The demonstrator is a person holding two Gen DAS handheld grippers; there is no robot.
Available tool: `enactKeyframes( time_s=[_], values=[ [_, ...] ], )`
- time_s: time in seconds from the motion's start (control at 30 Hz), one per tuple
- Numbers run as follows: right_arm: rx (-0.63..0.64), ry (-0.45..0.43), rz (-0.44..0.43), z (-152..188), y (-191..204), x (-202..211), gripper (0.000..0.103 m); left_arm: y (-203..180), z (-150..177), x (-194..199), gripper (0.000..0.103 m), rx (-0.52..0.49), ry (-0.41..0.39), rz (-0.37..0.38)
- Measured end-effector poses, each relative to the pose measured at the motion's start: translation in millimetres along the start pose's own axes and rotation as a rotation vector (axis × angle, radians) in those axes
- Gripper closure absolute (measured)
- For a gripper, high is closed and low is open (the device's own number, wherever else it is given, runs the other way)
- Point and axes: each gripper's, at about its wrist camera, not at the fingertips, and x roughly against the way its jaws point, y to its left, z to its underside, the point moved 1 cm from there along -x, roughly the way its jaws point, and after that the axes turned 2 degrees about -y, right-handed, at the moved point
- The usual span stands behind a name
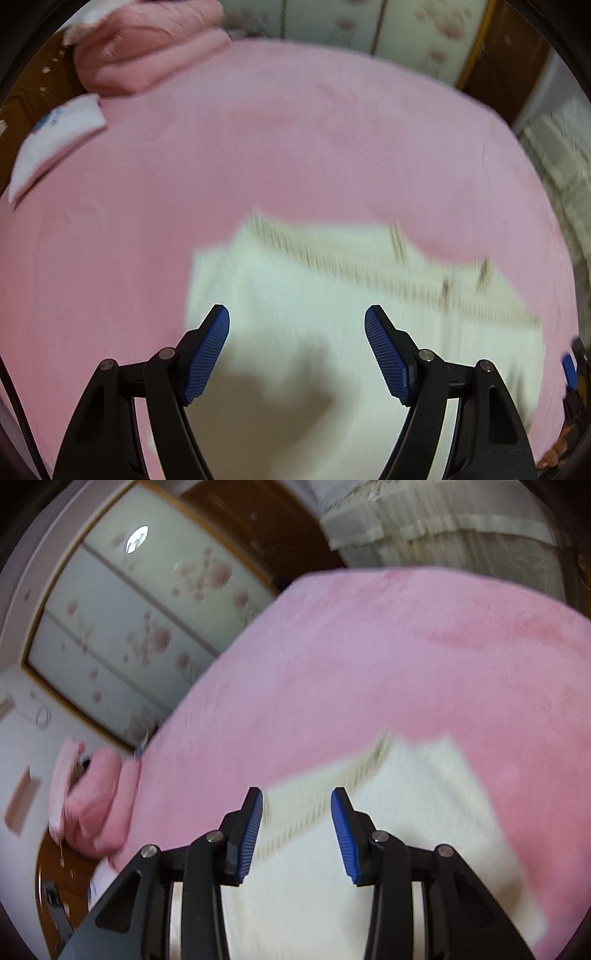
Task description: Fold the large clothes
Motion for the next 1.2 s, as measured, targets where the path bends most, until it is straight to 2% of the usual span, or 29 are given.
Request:
enactKeyframes(
  time_s=[0.07,0.13,0.17,0.2,0.23,0.27,0.3,0.37,0.47,0.57,0.67,0.73,0.8,0.83,0.87,0.93,0.97,1.0,1.07,1.1,1.17,1.2],
  values=[
    [0.046,0.118,-0.021,37,10,-6,0.064,-4,25,-7,0.029,-0.018,0.065,0.012],
    [0.093,0.237,-0.046,70,18,-10,0.065,-10,51,-10,0.033,-0.022,0.129,0.035],
    [0.118,0.306,-0.071,89,23,-12,0.069,-15,61,-9,0.038,-0.019,0.149,0.064],
    [0.130,0.345,-0.092,100,25,-12,0.081,-20,76,-9,0.041,-0.015,0.181,0.121],
    [0.149,0.406,-0.122,118,28,-12,0.087,-22,83,-10,0.044,-0.016,0.201,0.149],
    [0.170,0.467,-0.140,134,31,-11,0.093,-27,96,-11,0.054,-0.024,0.237,0.182],
    [0.188,0.503,-0.149,144,33,-10,0.098,-32,108,-13,0.072,-0.042,0.264,0.197],
    [0.254,0.572,-0.173,167,39,-4,0.102,-38,126,-18,0.095,-0.087,0.301,0.210],
    [0.331,0.616,-0.177,189,43,1,0.102,-50,146,-21,0.096,-0.115,0.317,0.276],
    [0.321,0.621,-0.188,193,41,-3,0.103,-56,152,-36,0.096,-0.075,0.388,0.343],
    [0.304,0.643,-0.178,193,35,-19,0.103,-57,153,-56,0.096,-0.034,0.438,0.352],
    [0.279,0.675,-0.195,193,29,-26,0.103,-53,154,-62,0.096,-0.004,0.428,0.342],
    [0.298,0.663,-0.174,184,23,-23,0.103,-45,155,-61,0.099,-0.027,0.376,0.293],
    [0.326,0.649,-0.142,179,17,-20,0.103,-39,153,-59,0.099,-0.052,0.349,0.254],
    [0.375,0.611,-0.054,168,4,-15,0.103,-31,150,-57,0.099,-0.064,0.319,0.213],
    [0.370,0.551,0.054,140,-35,-4,0.103,1,143,-53,0.101,-0.052,0.267,0.111],
    [0.341,0.509,0.110,121,-63,6,0.103,19,141,-54,0.101,-0.023,0.264,0.076],
    [0.332,0.485,0.149,111,-81,13,0.103,46,138,-56,0.101,0.028,0.258,0.006],
    [0.416,0.420,0.303,86,-105,30,0.103,83,134,-59,0.101,0.088,0.238,-0.088],
    [0.478,0.412,0.371,77,-113,37,0.103,98,132,-61,0.102,0.128,0.240,-0.078],
    [0.471,0.416,0.372,68,-116,44,0.103,110,130,-62,0.102,0.206,0.249,-0.029],
    [0.473,0.416,0.382,68,-113,45,0.103,110,131,-61,0.102,0.222,0.255,-0.031]
  ],
)
